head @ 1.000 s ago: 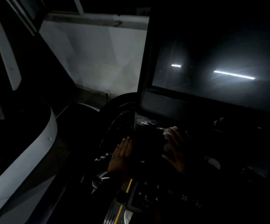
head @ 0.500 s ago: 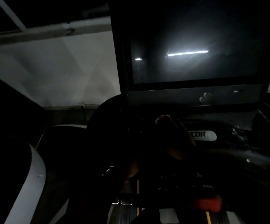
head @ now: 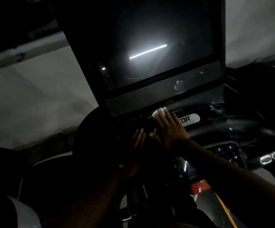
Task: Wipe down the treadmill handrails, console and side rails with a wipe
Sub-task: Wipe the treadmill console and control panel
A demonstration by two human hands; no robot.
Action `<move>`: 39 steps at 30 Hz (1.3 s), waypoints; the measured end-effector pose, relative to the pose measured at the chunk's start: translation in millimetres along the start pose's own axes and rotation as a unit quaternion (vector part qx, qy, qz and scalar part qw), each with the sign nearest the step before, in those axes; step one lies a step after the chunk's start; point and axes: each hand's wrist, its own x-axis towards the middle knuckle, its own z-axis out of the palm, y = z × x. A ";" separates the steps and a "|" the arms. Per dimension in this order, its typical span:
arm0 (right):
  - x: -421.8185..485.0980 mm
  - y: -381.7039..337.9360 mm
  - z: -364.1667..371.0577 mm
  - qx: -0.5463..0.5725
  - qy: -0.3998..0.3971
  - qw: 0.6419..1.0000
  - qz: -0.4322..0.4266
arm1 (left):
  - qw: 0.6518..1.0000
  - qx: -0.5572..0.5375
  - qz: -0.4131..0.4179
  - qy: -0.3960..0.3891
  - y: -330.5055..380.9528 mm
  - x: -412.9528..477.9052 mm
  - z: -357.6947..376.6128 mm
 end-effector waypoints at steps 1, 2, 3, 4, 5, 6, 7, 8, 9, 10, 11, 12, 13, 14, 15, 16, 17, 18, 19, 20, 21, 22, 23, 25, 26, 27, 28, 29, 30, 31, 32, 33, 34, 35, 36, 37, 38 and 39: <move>-0.7 3.8 -0.3 -0.010 0.000 1.000 -0.009 | 0.999 -0.043 -0.014 -0.006 0.6 3.6 1.3; -0.7 11.2 -1.2 -0.016 0.009 1.000 -0.005 | 0.995 -0.090 -0.030 -0.022 3.5 9.5 -3.9; -2.7 19.5 -7.0 -0.013 0.016 1.000 0.023 | 0.992 -0.117 -0.041 -0.014 6.9 16.0 -6.7; -3.5 29.2 -11.9 0.000 0.018 0.998 0.064 | 0.990 -0.132 -0.042 -0.016 11.8 23.5 -12.9; -4.2 35.1 -17.9 0.015 0.010 0.994 0.108 | 0.989 -0.141 -0.038 -0.024 15.2 27.7 -16.5; -3.2 38.2 -19.9 0.023 0.005 0.990 0.137 | 0.988 -0.150 -0.038 -0.024 17.1 30.0 -18.8; -2.6 35.3 -22.6 0.026 -0.006 0.988 0.152 | 0.988 -0.151 -0.030 -0.010 17.6 29.9 -19.5; -2.1 29.6 -23.3 0.026 -0.015 0.988 0.154 | 0.989 -0.145 -0.034 0.013 18.3 27.8 -17.8; -2.1 21.7 -22.9 0.021 -0.017 0.989 0.146 | 0.989 -0.139 -0.037 0.023 18.9 26.2 -16.4; -1.7 15.7 -20.0 0.011 -0.016 0.991 0.129 | 0.990 -0.135 -0.039 0.028 19.0 26.2 -13.5; -2.6 12.6 -19.3 0.004 -0.018 0.994 0.108 | 0.989 -0.138 -0.043 0.032 19.4 28.3 -13.1; -4.1 13.7 -19.3 -0.002 -0.019 0.996 0.087 | 0.988 -0.141 -0.047 0.039 19.4 30.0 -11.5; -6.4 17.0 -22.1 -0.008 -0.021 0.997 0.074 | 0.987 -0.149 -0.051 0.038 19.0 30.5 -11.3; -8.7 22.6 -25.4 -0.012 -0.020 0.997 0.071 | 0.986 -0.155 -0.051 0.042 18.3 29.1 -10.2; -11.4 28.6 -28.7 -0.013 -0.023 0.997 0.078 | 0.985 -0.158 -0.050 0.048 18.1 27.7 -10.0; -13.0 34.5 -30.4 -0.012 -0.027 0.996 0.088 | 0.984 -0.156 -0.049 0.063 18.0 26.6 -7.6; -14.4 38.1 -32.0 -0.006 -0.029 0.995 0.100 | 0.985 -0.154 -0.050 0.067 18.2 26.8 -7.8; -14.4 39.4 -32.4 -0.001 -0.027 0.993 0.111 | 0.984 -0.154 -0.051 0.067 18.2 27.4 -7.8; -14.0 39.1 -32.0 0.004 -0.023 0.992 0.124 | 0.984 -0.155 -0.055 0.069 18.5 27.3 -8.2; -12.6 38.0 -30.8 0.004 -0.022 0.990 0.138 | 0.984 -0.153 -0.055 0.078 18.5 26.7 -7.3; -10.9 35.7 -30.0 0.003 -0.024 0.988 0.151 | 0.983 -0.152 -0.054 0.082 18.5 26.9 -7.7; -9.3 32.5 -29.4 0.003 -0.028 0.986 0.162 | 0.984 -0.149 -0.050 0.088 18.0 27.0 -7.0; -8.3 29.6 -29.7 0.007 -0.030 0.985 0.170 | 0.984 -0.146 -0.044 0.093 17.5 27.3 -6.2; -5.5 21.9 -29.0 0.026 -0.027 0.985 0.167 | 0.985 -0.136 -0.039 0.104 16.1 27.2 -2.9; -3.3 16.1 -28.2 0.035 -0.023 0.987 0.158 | 0.985 -0.131 -0.036 0.103 14.8 27.5 -1.3; -0.9 8.7 -26.3 0.036 -0.021 0.988 0.146 | 0.986 -0.128 -0.036 0.100 13.9 27.9 0.1; 1.8 0.8 -23.6 0.030 -0.022 0.990 0.134 | 0.986 -0.128 -0.033 0.098 13.1 27.9 2.4; 3.9 -6.6 -20.9 0.020 -0.027 0.992 0.124 | 0.986 -0.131 -0.031 0.098 12.7 27.8 3.8; 4.8 -12.5 -19.2 0.011 -0.032 0.993 0.115 | 0.985 -0.133 -0.031 0.101 12.8 27.3 4.4; 4.3 -15.5 -17.5 0.006 -0.038 0.994 0.105 | 0.985 -0.134 -0.031 0.106 13.4 27.1 4.1; 2.4 -16.2 -16.8 0.000 -0.040 0.995 0.089 | 0.984 -0.134 -0.032 0.110 14.1 26.9 3.3; -0.5 -13.5 -17.1 -0.010 -0.042 0.997 0.071 | 0.984 -0.135 -0.032 0.109 14.8 27.1 2.2; -3.2 -8.0 -17.7 -0.022 -0.044 0.997 0.057 | 0.984 -0.135 -0.034 0.108 15.4 27.6 0.5; -5.6 -0.6 -19.6 -0.028 -0.044 0.997 0.055 | 0.984 -0.136 -0.036 0.106 15.8 28.3 -0.4; -7.2 8.3 -21.5 -0.029 -0.043 0.996 0.067 | 0.984 -0.139 -0.040 0.106 16.0 28.9 -1.4; -8.2 18.3 -24.0 -0.026 -0.037 0.995 0.092 | 0.983 -0.143 -0.045 0.105 16.6 29.2 -1.8; -8.3 28.3 -26.8 -0.018 -0.031 0.991 0.125 | 0.983 -0.144 -0.048 0.103 17.0 29.4 -1.5; -7.9 37.0 -29.7 -0.009 -0.034 0.987 0.158 | 0.983 -0.145 -0.049 0.100 18.0 29.8 -1.8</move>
